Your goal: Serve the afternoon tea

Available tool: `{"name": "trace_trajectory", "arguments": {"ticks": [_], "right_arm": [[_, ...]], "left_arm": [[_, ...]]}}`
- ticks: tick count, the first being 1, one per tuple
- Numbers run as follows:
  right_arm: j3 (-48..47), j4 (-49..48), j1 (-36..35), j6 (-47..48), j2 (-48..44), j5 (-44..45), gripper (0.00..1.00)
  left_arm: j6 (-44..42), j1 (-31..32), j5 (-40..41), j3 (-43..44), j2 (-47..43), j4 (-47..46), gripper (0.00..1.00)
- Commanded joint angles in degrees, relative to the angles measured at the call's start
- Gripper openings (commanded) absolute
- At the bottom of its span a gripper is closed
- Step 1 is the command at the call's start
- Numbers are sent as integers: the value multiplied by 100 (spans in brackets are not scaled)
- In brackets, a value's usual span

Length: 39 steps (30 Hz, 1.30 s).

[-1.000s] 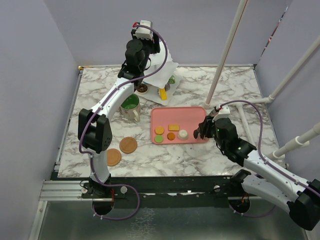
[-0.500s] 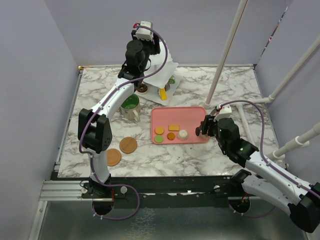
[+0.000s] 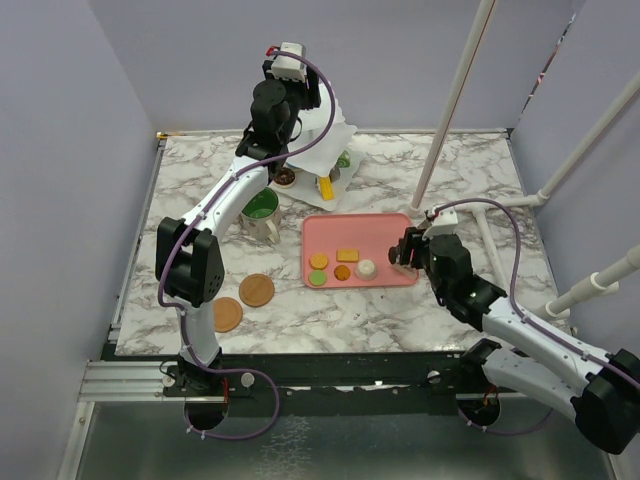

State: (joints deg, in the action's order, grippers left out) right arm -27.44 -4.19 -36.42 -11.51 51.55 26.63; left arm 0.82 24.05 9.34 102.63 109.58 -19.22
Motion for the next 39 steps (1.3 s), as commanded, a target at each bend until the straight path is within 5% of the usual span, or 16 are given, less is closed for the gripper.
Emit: {"name": "trace_trajectory", "arguments": {"ticks": [1, 11, 26, 39], "right_arm": [[122, -345, -10, -60, 218, 144, 60], [54, -188, -6, -111, 419, 18, 54], [-508, -788, -6, 374, 543, -432, 22], [-2262, -2626, -322, 551, 2878, -1906, 19]], "left_arm": [[-19, -35, -143, -15, -291, -74, 63], [6, -52, -152, -2, -312, -75, 63], [-20, -142, -161, -34, -360, -51, 63], [-56, -271, -327, -86, -569, 521, 72]]}}
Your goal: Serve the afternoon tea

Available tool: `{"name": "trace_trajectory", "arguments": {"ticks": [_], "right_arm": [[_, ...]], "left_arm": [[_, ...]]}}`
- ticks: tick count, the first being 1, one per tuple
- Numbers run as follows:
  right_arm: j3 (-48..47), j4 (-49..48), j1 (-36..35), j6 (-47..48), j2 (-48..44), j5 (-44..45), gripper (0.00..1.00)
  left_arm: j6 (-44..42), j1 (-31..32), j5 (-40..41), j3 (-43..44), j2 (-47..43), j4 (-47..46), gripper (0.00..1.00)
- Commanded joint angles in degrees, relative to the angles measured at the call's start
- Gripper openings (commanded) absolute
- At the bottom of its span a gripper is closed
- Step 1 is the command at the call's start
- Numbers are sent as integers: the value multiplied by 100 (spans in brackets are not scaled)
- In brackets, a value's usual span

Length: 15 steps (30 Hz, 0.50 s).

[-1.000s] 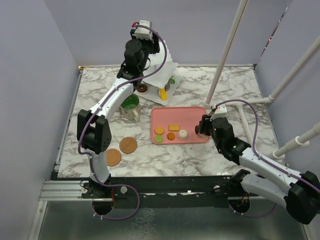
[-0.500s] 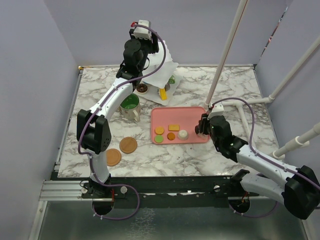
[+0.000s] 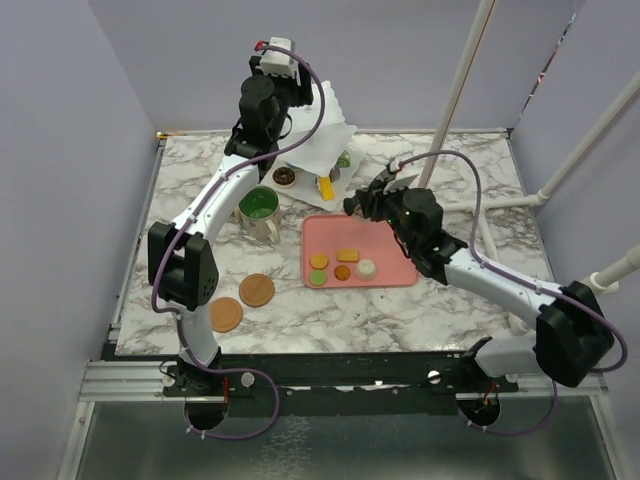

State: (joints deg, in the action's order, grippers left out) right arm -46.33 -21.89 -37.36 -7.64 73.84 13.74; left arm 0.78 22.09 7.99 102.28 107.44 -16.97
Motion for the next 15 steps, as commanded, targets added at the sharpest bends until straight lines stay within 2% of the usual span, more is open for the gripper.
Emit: {"name": "trace_trajectory", "arguments": {"ticks": [1, 3, 7, 15], "right_arm": [[-463, -988, -278, 200, 843, -668, 20], [-614, -1308, -358, 248, 1244, -744, 20], [-801, -2074, -394, 297, 1945, -780, 20], [-1294, -3601, -394, 707, 3247, -656, 20]], "left_arm": [[-148, -95, -209, -47, -384, 356, 75], [-219, -143, -251, -67, -451, 507, 87], [-237, -280, -329, -164, -624, 830, 98], [-244, -627, -531, -390, -1037, 1525, 99]]}}
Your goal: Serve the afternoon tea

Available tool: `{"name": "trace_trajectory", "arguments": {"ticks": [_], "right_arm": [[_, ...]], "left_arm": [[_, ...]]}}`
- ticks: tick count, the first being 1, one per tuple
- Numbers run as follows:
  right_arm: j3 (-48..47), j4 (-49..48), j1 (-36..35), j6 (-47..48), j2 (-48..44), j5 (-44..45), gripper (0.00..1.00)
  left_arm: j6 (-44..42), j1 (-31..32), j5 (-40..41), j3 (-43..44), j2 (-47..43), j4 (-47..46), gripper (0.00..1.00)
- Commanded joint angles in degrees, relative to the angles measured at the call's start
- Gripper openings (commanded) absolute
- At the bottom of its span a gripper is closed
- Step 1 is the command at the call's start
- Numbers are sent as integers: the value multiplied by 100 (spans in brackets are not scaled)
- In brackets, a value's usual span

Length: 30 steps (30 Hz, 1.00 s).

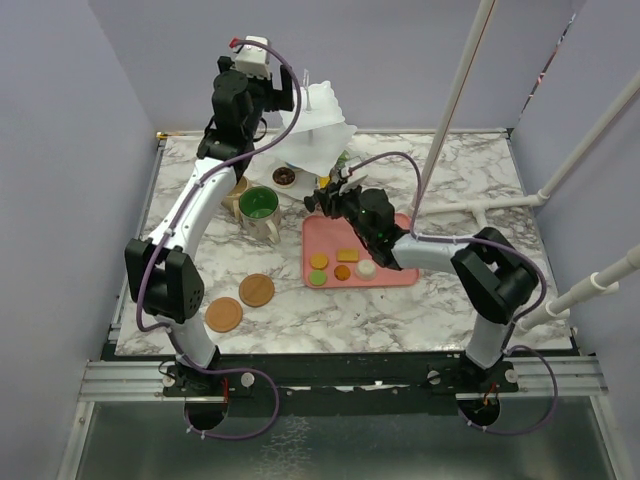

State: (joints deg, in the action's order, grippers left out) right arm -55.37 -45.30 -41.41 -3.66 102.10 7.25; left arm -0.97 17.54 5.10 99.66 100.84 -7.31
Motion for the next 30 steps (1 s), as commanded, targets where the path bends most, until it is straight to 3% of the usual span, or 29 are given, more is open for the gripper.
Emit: {"name": "trace_trajectory", "arguments": {"ticks": [1, 11, 26, 30], "right_arm": [[-488, -1342, 8, 442, 561, 21, 20], [-1245, -1626, 10, 722, 1523, 227, 19], [-1452, -1919, 9, 998, 2279, 499, 19], [-1467, -1817, 10, 874, 2319, 510, 24]], "left_arm": [[-69, -211, -279, -173, -433, 643, 99], [-149, -421, -457, -600, -828, 722, 99], [49, -419, -510, -607, -741, 652, 99], [74, -422, -510, -588, -715, 643, 99]]}}
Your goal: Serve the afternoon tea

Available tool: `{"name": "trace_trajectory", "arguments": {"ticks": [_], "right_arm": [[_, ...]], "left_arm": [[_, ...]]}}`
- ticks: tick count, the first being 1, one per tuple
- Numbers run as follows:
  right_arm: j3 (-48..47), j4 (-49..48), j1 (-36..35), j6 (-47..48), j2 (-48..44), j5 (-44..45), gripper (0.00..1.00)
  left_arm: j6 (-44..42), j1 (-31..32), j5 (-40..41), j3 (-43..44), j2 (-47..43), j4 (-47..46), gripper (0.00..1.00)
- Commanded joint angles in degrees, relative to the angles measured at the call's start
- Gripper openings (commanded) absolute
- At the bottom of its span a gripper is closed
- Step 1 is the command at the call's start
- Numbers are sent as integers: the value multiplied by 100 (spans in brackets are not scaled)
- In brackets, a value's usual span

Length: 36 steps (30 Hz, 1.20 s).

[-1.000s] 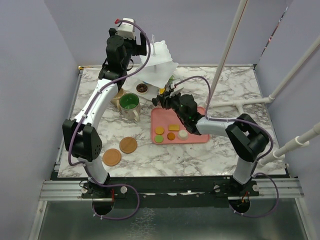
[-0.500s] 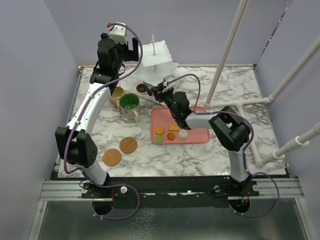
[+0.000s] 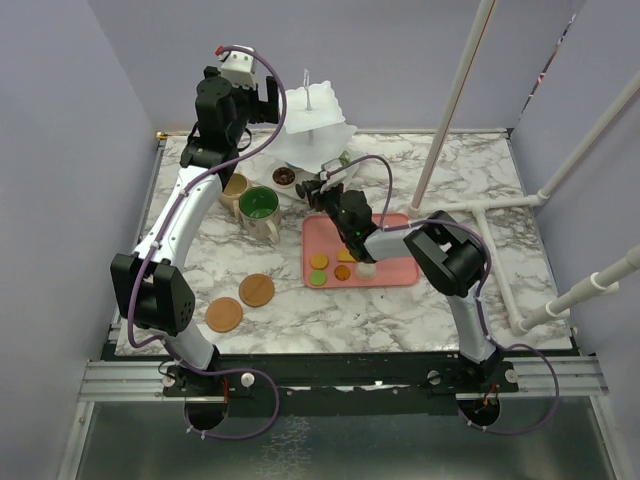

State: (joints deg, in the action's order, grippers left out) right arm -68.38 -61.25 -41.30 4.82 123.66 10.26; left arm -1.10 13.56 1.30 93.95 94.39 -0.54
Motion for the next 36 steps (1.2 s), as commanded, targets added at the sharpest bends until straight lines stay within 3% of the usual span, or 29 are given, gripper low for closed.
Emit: {"name": "trace_trajectory", "arguments": {"ticks": [1, 6, 11, 26, 36], "right_arm": [[-155, -187, -1, -12, 167, 212, 28], [-56, -70, -1, -204, 101, 230, 46], [66, -112, -2, -210, 14, 285, 54], [708, -432, -93, -180, -669, 373, 56], [1748, -431, -265, -262, -1606, 521, 56]], "left_arm": [[91, -27, -192, -5, -62, -42, 99], [161, -27, -292, 51, -28, -43, 99], [327, -26, -335, 85, -26, -56, 99], [415, -25, -395, 49, -116, -61, 99], [511, -21, -454, 81, -151, -69, 99]]}}
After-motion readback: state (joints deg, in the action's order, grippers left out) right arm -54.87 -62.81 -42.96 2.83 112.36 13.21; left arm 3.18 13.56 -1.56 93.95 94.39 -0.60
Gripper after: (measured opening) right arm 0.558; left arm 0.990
